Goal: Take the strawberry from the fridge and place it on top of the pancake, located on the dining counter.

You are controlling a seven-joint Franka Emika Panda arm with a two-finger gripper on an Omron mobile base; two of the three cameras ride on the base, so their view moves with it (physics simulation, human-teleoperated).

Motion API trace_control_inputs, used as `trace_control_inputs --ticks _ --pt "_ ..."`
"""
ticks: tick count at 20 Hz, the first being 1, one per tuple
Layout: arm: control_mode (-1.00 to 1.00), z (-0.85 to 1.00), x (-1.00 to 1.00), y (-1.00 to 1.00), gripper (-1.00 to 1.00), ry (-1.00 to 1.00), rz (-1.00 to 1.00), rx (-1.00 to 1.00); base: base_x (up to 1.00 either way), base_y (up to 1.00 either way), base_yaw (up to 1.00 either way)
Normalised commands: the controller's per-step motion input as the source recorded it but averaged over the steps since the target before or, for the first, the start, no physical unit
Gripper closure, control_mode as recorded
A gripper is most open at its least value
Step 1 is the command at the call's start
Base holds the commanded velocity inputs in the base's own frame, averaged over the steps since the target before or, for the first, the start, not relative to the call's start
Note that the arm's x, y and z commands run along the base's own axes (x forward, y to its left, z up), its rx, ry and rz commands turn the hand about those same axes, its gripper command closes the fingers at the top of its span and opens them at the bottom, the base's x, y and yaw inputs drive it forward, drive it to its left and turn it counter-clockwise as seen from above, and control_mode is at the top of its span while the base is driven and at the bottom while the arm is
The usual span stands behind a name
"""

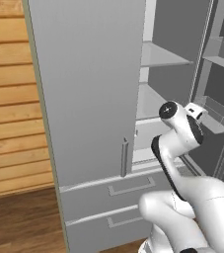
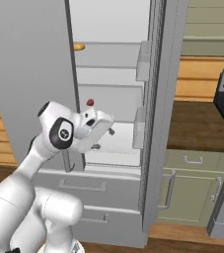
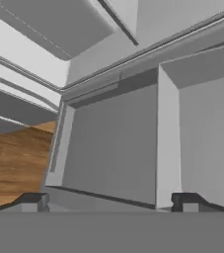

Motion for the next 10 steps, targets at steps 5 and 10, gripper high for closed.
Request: trace_control_inputs --ticks 5,10 --pt "-1.0 -0.6 0.2 0.97 -1.0 0.0 -0.15 0.81 0.0 0.0 0.0" --pt "-1.0 -0.72 0.09 0.91 -1.0 0.0 -0.04 0.95 0.0 0.0 0.0"
